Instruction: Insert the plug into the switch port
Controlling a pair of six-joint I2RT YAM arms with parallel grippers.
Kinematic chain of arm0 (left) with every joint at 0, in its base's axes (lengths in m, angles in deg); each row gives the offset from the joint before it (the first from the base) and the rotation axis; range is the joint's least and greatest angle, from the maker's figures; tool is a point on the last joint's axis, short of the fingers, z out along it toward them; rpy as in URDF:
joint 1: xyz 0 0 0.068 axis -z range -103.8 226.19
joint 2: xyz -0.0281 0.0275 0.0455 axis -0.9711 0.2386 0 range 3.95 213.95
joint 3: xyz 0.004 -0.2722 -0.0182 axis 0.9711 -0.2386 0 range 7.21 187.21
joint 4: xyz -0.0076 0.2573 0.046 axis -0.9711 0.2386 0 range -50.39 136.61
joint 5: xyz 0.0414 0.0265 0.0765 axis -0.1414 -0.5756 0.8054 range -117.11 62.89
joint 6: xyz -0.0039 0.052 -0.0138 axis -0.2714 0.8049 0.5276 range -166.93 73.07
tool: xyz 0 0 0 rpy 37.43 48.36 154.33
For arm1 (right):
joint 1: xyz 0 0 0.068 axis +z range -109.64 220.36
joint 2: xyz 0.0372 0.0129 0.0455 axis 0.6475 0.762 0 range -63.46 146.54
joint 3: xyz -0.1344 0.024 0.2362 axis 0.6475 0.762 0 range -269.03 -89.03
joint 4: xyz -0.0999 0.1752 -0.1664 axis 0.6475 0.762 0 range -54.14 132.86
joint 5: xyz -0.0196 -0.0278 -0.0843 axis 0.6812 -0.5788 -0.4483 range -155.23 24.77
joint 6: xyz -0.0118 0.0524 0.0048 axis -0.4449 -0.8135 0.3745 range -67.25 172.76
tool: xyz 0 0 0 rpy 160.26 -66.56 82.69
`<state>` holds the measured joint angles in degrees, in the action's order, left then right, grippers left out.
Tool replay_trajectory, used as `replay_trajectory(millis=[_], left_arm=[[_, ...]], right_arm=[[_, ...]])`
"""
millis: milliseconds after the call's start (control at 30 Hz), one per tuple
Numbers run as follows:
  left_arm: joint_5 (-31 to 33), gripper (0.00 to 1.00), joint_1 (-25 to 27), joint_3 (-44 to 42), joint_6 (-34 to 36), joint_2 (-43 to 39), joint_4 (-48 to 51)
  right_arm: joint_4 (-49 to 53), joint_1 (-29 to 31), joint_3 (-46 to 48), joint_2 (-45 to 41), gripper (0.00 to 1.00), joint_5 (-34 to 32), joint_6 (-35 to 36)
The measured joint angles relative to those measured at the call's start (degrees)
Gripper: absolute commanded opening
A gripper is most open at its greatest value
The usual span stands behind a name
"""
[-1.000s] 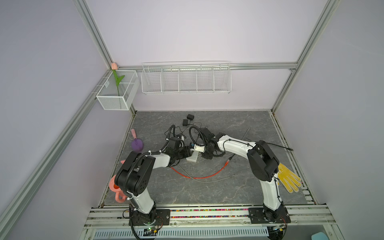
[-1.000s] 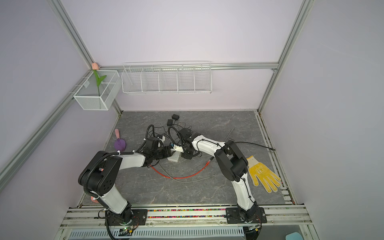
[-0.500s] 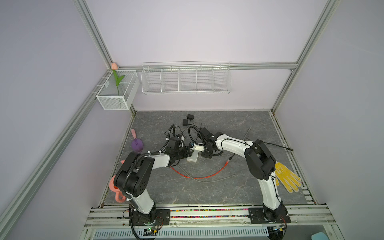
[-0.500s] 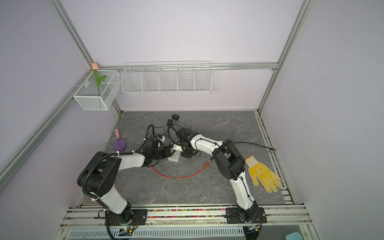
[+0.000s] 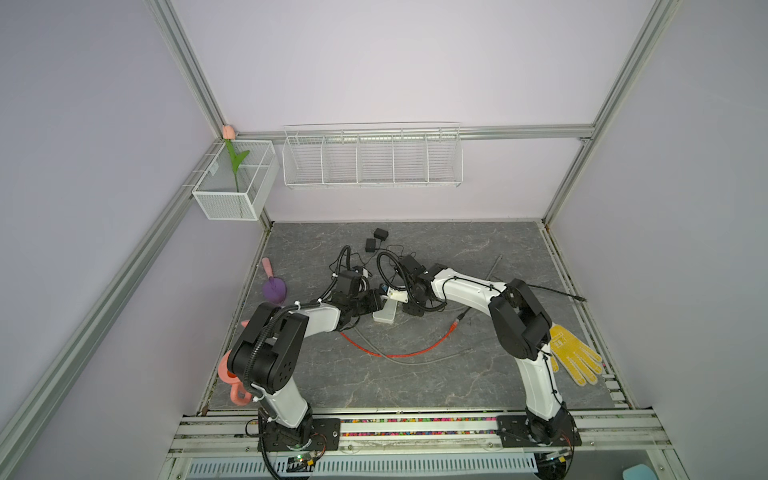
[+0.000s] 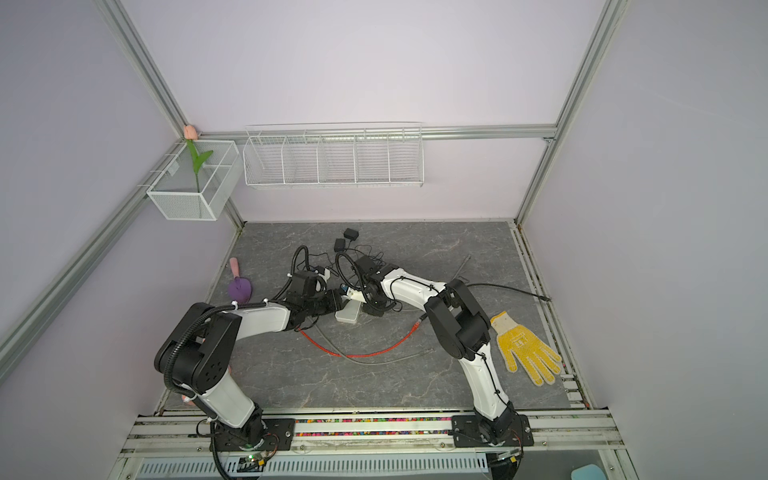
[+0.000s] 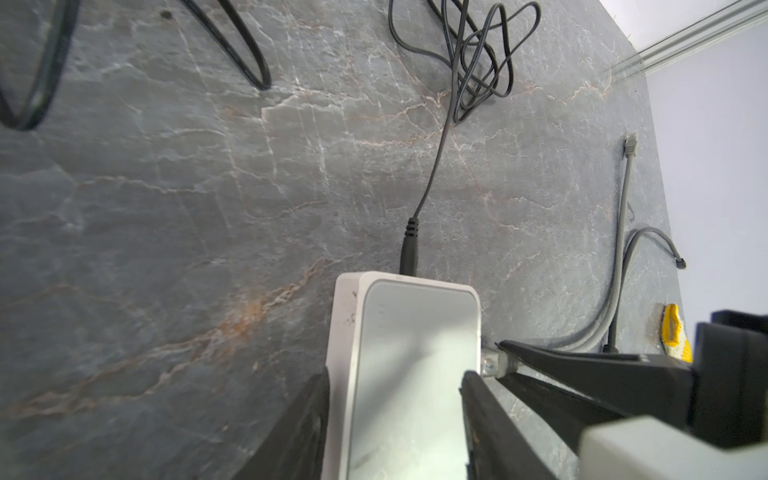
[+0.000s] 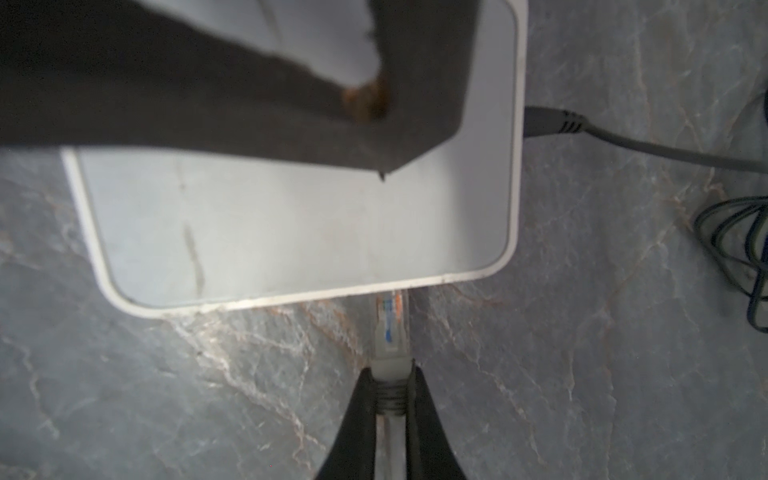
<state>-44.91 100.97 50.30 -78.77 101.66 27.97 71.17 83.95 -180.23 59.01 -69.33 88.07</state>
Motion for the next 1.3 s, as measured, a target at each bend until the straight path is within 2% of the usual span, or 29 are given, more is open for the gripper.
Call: replay_trajectory(millis=[1300], left_arm=[[1.11, 0.48, -0.39, 1.38, 2.58, 2.19, 1.16]], right_arm=[[2.49, 0.04, -3.82, 1.99, 0.07, 1.95, -1.16]])
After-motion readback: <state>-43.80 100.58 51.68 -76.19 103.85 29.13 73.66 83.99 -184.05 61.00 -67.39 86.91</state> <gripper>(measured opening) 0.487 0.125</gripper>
